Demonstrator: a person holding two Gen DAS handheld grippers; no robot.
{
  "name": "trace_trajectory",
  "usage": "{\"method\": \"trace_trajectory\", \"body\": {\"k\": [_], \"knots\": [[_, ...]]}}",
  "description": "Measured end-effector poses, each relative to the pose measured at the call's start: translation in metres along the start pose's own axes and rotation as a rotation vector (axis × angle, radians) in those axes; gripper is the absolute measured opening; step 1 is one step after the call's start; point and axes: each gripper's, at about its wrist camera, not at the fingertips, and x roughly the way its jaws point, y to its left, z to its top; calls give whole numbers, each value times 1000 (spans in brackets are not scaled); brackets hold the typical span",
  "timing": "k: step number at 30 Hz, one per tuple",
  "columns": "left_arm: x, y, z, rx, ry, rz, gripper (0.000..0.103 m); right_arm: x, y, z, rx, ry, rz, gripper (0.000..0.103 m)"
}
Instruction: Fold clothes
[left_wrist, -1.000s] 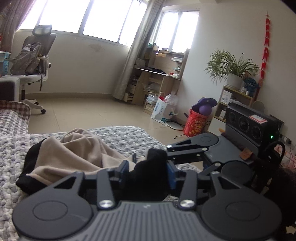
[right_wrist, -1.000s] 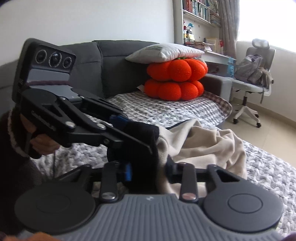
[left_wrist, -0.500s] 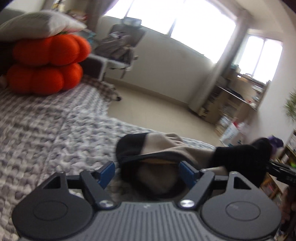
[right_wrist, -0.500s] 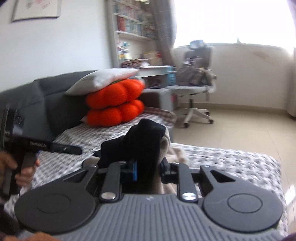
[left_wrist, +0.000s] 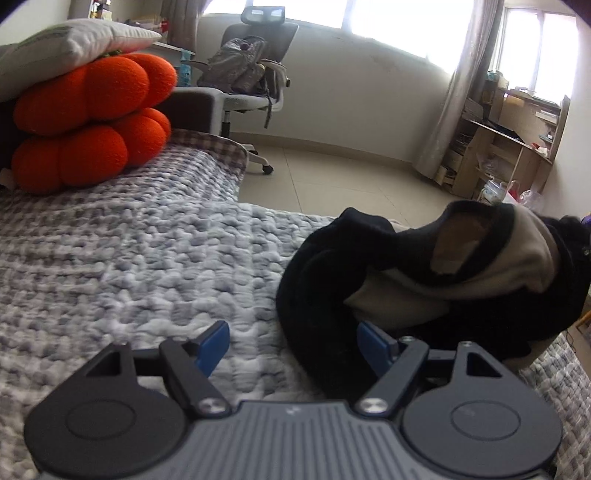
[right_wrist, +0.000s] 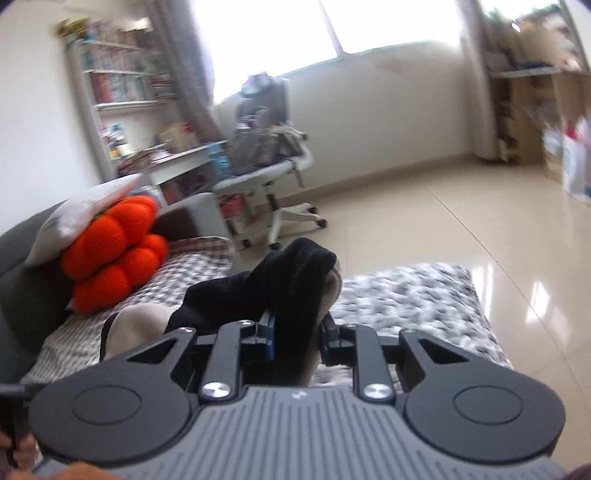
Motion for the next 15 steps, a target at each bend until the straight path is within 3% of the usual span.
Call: {"method": "trace_trajectory", "body": {"k": [5,8,11,15], "knots": [[22,-3,3,-53,45,-34,75,20,-25,-2,76,39,-63,23],[34,-7,4,-70,77,-36,65,31,-38,-5,123,63,-95,23],[41,-14,3,-61,91,22,52,41,-47,-10,143,86,-137,23],[40,-20,4,-58,89,35,19,51,-52,-17,142,115,-171,23]]}}
